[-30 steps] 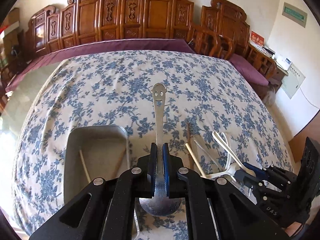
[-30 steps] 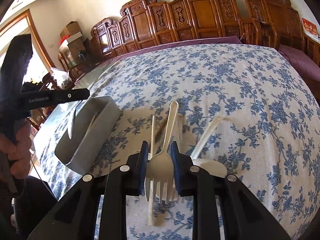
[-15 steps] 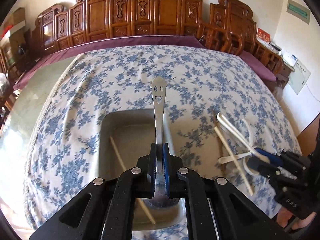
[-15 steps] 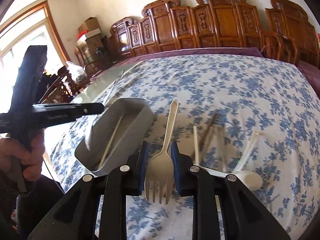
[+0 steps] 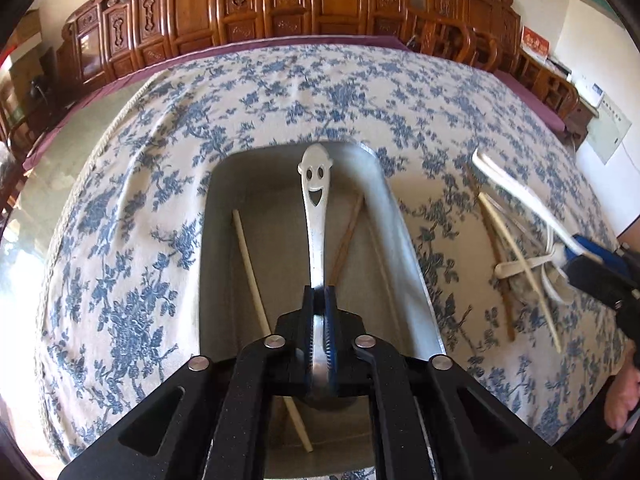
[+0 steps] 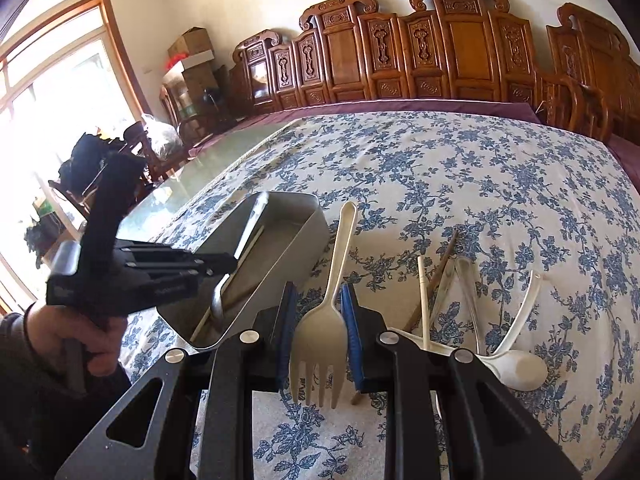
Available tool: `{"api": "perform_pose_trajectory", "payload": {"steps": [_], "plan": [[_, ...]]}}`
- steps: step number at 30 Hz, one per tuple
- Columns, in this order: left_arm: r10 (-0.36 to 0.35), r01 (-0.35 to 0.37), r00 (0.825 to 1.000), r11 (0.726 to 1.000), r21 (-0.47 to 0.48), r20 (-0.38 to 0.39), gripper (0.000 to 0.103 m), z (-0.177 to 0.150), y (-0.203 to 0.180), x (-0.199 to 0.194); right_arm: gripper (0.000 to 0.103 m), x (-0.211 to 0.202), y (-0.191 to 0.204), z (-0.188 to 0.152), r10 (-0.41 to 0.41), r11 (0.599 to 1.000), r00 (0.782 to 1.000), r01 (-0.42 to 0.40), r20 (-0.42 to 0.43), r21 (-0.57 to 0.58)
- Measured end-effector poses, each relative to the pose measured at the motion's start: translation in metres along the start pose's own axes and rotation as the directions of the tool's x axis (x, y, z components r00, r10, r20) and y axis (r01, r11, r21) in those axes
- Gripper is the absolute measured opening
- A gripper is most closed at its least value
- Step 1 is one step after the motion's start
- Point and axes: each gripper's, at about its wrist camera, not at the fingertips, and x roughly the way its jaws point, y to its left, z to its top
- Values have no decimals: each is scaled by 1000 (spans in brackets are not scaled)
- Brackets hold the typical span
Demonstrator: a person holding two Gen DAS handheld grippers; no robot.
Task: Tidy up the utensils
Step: 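Carry the spoon into the metal tray and open the left tool while the right tool brings the fork, then lower the white plastic fork into the metal tray with the right tool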
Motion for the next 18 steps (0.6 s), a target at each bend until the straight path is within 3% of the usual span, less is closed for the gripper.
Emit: {"api": "perform_pose_trajectory", "payload": {"steps": [8,18], "plan": [[-17,17,1000,1000,-13,-2,0,-3,5,6,25,3,3,-1,6,1000,1000,-6,-11,-10],[-42,45,995,999,-26,90,0,0,15,-22,25,11,11,0,17,1000,1000,-16,-26,24]]}}
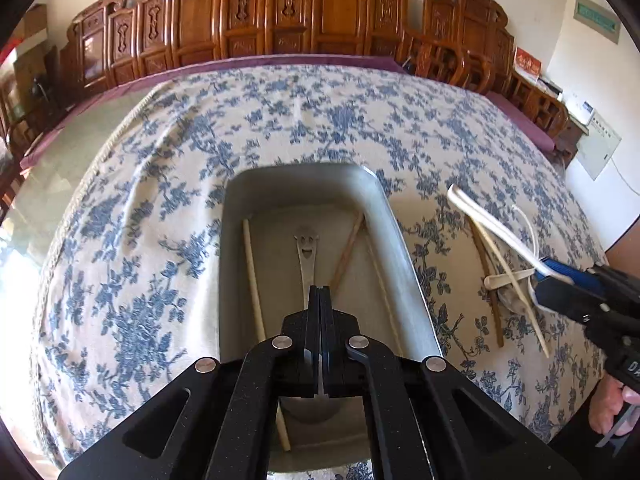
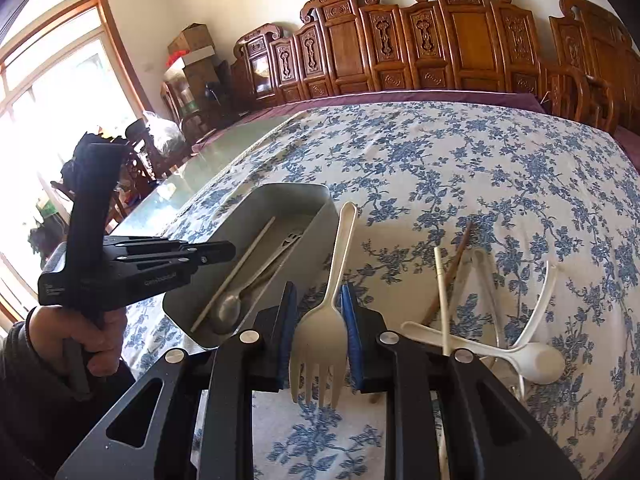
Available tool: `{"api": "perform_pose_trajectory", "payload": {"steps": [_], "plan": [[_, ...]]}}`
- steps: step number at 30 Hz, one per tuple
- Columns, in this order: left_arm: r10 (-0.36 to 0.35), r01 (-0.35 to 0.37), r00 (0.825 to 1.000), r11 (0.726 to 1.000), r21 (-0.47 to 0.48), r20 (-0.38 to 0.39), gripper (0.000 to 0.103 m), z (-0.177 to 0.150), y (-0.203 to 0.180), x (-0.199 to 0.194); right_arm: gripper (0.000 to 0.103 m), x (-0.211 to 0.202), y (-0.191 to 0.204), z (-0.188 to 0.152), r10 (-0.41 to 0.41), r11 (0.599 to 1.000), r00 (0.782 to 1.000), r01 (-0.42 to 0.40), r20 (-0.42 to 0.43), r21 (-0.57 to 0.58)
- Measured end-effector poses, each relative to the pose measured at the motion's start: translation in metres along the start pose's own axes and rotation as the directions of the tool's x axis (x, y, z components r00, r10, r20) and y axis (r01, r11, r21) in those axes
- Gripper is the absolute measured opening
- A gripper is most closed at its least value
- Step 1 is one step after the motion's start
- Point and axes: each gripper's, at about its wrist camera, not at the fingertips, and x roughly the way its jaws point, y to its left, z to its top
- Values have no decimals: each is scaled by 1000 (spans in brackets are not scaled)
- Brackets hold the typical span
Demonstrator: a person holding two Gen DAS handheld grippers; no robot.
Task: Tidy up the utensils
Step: 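Lower the white plastic fork into the metal tray with the right tool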
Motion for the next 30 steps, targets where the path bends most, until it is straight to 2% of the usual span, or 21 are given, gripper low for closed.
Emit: {"api": "perform_pose_trajectory", "payload": {"steps": [9,18,26,30], "plan": [[16,-14,998,1000,-26,62,0,10,23,-23,25,21,39,21,13,999,1000,-14,-7,-30],[49,-43,995,996,-80,87,0,16,53,-33,25,67,76,35,31,998,999,-33,-41,-46],[68,-58,993,992,-110,93,0,17,68,-37,26,102,82,30,28,999,995,-31,-95,-22],[69,-59,993,993,-104,93,0,17,66,-37,26,103,81,27,46,999,994,-47,-97,-10]]}}
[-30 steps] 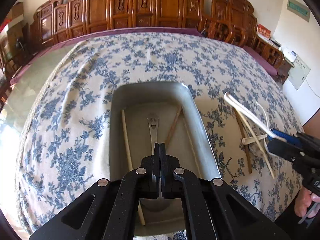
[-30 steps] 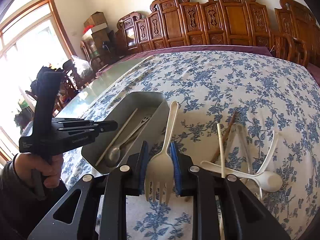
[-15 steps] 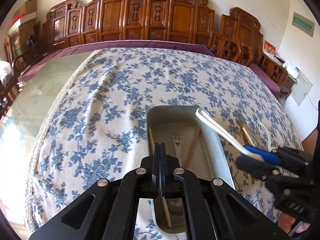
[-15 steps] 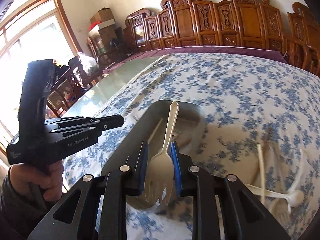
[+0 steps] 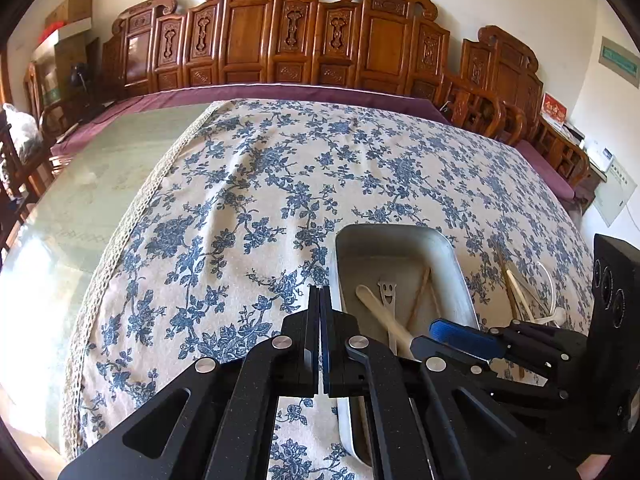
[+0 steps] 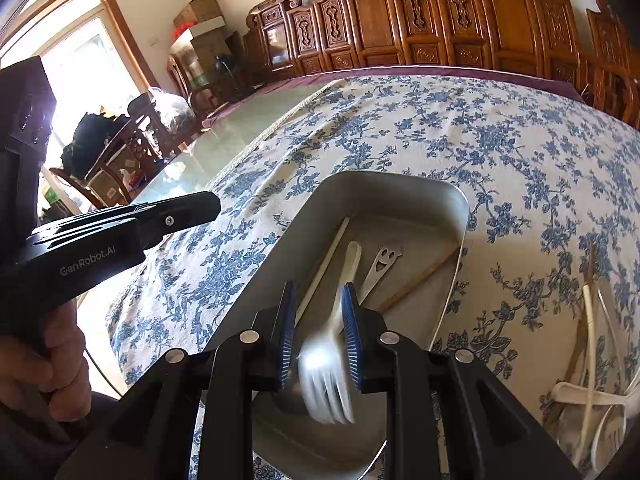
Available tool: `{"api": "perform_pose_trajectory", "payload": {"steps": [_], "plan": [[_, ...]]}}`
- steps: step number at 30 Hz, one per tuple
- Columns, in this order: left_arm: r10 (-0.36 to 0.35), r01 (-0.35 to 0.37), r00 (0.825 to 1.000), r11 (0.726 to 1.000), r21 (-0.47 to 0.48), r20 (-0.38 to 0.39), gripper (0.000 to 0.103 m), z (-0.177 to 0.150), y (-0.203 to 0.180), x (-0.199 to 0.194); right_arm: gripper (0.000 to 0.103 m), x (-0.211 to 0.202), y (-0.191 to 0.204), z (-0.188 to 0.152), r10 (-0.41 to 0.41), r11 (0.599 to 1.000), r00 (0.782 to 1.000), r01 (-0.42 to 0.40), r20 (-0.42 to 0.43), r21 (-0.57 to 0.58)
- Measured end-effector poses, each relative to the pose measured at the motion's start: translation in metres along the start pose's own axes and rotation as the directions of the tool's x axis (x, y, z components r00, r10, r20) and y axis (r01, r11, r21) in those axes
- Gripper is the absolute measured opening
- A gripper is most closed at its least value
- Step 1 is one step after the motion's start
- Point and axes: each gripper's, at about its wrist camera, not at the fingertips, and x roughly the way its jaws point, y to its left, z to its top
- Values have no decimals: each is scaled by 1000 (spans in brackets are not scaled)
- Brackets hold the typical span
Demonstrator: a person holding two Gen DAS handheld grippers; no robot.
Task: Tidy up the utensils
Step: 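Lower the white plastic fork into the metal tray with the right tool, then move the right tool back to the utensils and grasp a light wooden chopstick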
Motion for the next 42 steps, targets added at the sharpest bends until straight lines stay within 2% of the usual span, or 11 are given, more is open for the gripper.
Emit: {"api": "perform_pose_trajectory", "payload": {"steps": [5,11,19,22,24,26,30,35,42], "plan": [[-9,9,1000,1000,11,0,0,-1,-6,0,26,-18,-5,-1,2,1000,1000,-2,21,-7],[-34,34,999,999,31,3,0,-3,-20,-3,26,-69,-26,-11,-57,998,996,60,68,-35],[-85,85,996,993,80,-4,0,-8,-52,-6,26,-128,-76,-50,-239,969,968,243,74,-45],[-101,101,995,990,99,-1,11,-11,-65,-9,26,-136,-96,-64,-281,959,958,282,55,-21],[-113,112,994,987,112,1,23,-13,-74,-12,26,-138,-106,-72,-293,956,955,293,44,-4],[-121,120,993,985,126,-1,30,-15,-82,-13,26,-136,-110,-78,-299,954,954,299,35,4],[-130,129,991,978,164,-3,38,-20,-100,-15,26,-125,-112,-92,-307,952,952,306,-2,-8],[-140,139,990,970,199,-10,39,-25,-116,-16,25,-110,-113,-101,-316,949,948,316,-43,-19],[-153,154,988,959,239,-25,40,-33,-134,-16,24,-92,-116,-107,-381,924,920,376,-92,-68]]}}
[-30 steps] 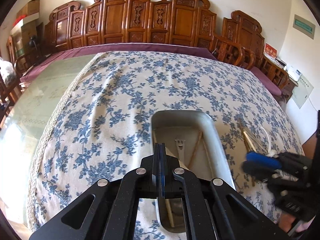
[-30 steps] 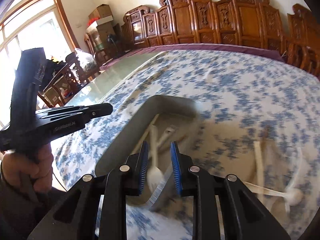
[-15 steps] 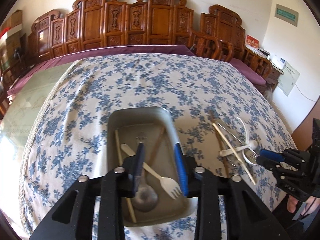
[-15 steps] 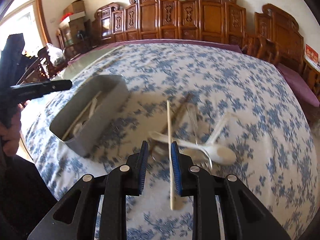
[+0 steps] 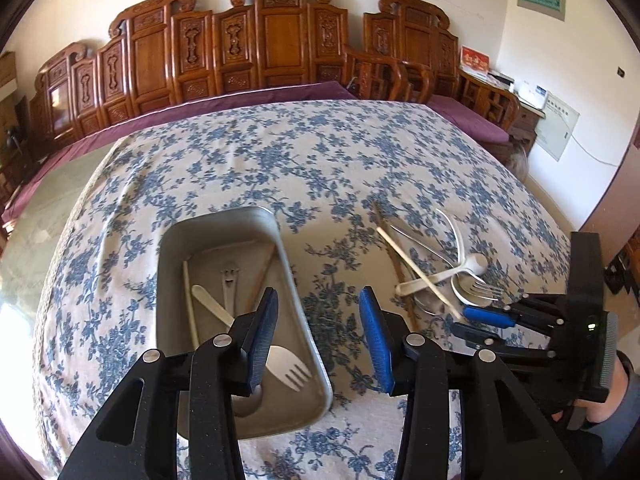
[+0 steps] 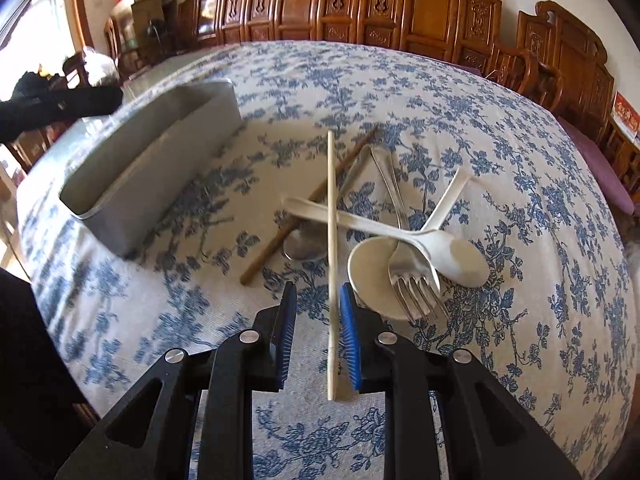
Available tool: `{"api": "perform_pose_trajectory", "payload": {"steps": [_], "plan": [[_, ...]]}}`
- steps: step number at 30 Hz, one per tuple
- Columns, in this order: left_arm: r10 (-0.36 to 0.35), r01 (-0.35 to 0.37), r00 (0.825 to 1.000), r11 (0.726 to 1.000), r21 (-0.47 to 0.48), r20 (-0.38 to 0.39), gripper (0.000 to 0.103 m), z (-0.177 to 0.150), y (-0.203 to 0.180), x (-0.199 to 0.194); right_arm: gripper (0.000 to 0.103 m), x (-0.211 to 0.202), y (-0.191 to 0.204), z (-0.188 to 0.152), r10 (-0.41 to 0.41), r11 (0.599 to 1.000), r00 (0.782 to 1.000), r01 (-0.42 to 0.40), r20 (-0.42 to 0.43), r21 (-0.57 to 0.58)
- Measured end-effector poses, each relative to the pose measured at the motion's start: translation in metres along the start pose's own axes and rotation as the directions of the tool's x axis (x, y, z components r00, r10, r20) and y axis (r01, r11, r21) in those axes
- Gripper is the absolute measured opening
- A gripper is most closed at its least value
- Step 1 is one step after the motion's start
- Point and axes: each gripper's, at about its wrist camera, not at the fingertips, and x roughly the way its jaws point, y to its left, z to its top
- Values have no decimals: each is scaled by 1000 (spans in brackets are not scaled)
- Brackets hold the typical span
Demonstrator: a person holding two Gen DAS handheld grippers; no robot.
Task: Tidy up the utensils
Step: 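Move the right tool back to the utensils and grasp a light wooden chopstick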
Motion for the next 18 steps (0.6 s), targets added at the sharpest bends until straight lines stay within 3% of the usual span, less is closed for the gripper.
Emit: {"api": "perform_pose_trajectory", "payload": {"steps": [5,11,18], "plan": [[-7,7,1000,1000,16,-6,40,-2,-9,1,6,3,-3,0,3,1000,1000,-3,-12,10],[-6,6,1000,1000,25,-14,41,-4,-18,5,6,-16,-9,5,59,997,997,-61,55,38],[13,-13,1000,999,39,-3,41,-7,-29,5,6,-44,-32,6,69,992,987,-83,147,95]]}}
